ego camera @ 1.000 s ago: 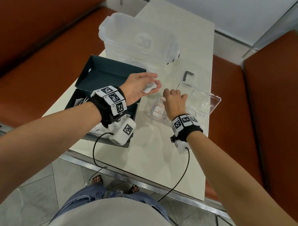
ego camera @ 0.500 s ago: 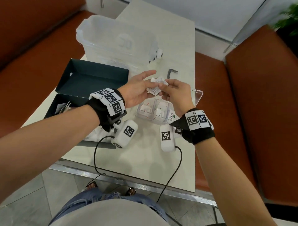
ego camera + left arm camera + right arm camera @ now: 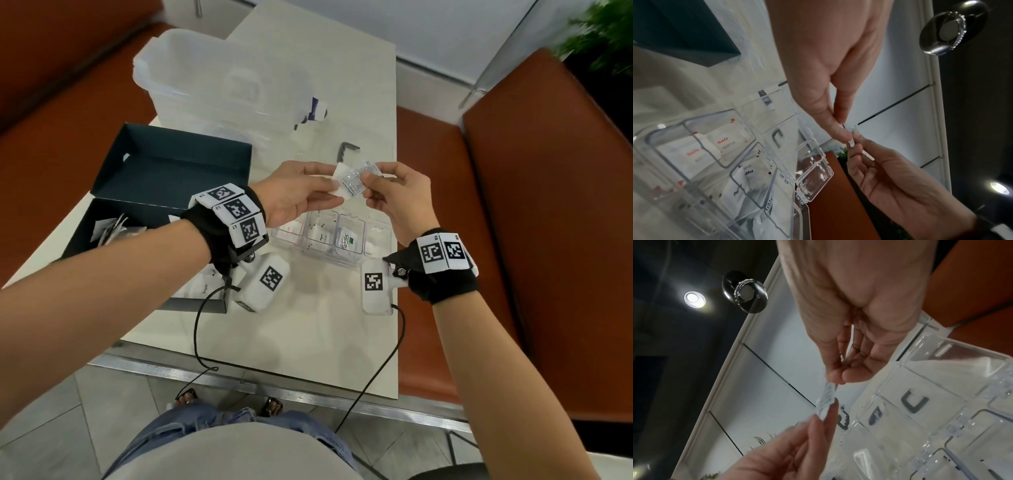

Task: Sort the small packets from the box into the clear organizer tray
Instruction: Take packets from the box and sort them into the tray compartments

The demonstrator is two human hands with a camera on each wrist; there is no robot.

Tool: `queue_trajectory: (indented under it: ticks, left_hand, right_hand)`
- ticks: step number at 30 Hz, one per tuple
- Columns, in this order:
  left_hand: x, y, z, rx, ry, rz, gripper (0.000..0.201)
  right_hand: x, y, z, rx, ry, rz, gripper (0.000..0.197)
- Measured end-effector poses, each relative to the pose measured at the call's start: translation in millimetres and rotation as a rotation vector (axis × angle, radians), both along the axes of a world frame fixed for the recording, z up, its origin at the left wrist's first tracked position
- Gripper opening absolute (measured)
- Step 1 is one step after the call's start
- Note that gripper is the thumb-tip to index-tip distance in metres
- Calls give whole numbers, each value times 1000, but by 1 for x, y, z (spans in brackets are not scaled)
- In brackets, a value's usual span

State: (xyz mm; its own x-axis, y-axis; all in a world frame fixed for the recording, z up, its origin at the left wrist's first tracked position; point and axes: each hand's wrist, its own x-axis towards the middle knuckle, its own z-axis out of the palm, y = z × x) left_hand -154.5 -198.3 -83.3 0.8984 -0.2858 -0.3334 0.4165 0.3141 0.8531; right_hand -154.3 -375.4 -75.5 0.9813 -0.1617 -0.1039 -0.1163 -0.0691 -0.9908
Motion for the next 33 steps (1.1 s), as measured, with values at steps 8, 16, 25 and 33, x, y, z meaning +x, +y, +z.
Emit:
queue_trajectory:
  ticks: [8, 16, 25, 33]
  left_hand:
    - [16, 20, -5, 200, -51, 92, 8]
    - [15, 26, -17, 301, -117, 112, 7]
    - [16, 46, -26, 498, -167, 160, 11]
    - [14, 80, -26, 477, -124, 192, 13]
  right_hand:
    - [-1, -12, -9, -20, 53, -40, 14]
    - [15, 29, -8, -169, 119, 17, 12]
    - [34, 59, -27, -663, -145, 228, 10]
    - [33, 80, -68, -1175, -169, 362, 13]
